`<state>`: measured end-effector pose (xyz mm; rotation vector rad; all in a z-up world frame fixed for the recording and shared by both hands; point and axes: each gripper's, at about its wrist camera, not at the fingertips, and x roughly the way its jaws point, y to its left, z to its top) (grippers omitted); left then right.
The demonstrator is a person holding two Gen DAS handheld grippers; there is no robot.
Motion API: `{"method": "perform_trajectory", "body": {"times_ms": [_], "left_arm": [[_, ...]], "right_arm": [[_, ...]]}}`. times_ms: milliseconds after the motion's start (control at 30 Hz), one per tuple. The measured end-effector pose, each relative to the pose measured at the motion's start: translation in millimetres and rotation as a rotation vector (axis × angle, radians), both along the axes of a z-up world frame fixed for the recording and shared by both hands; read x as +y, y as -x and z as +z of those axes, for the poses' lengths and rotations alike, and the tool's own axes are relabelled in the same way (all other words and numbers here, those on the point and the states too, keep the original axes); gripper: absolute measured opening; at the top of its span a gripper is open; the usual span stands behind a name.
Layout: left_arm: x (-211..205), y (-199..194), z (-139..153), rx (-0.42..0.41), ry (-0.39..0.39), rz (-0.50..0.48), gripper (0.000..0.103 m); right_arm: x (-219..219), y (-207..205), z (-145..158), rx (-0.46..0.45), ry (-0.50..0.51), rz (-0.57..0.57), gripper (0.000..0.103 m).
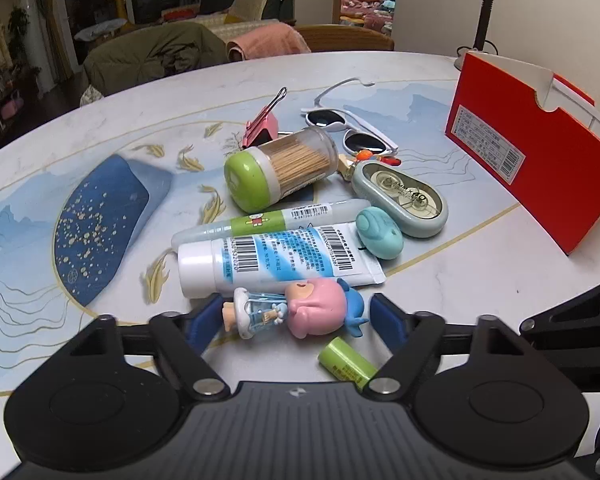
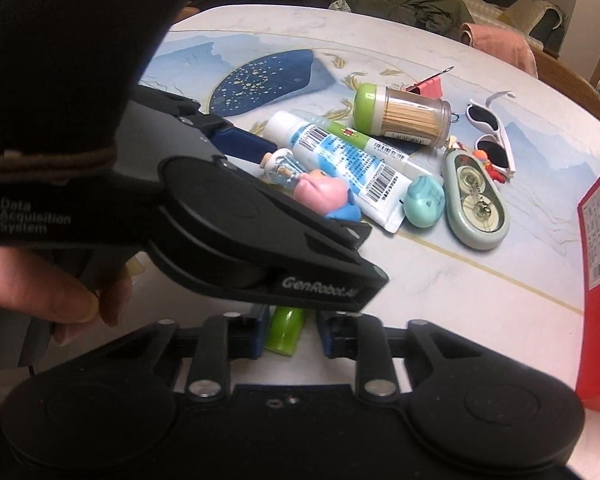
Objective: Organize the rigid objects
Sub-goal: 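Grasp the green highlighter with the right gripper while the left grasps the pink-haired doll, then carry the highlighter and doll with both grippers into the red shoebox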
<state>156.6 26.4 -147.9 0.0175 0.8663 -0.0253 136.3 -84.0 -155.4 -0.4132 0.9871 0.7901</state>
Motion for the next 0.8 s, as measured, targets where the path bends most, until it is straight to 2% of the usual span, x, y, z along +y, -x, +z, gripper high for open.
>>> {"method": "perform_trajectory", "body": {"times_ms": [400, 667, 800], "left_arm": [[6, 4, 4, 0.018, 0.058, 0.033, 0.076], [0, 11, 17, 0.012, 0.107, 0.055, 0.076], [-3, 11, 29, -0.002, 0.169, 0.067, 0.076]], "right_arm": [[-20, 1, 6, 0.046, 0.008, -0.019, 0.014], [-68, -6, 25, 0.076, -0.054, -0.133, 0.014], [-95, -9, 40, 0.075, -0.091, -0.192, 0.014]]}}
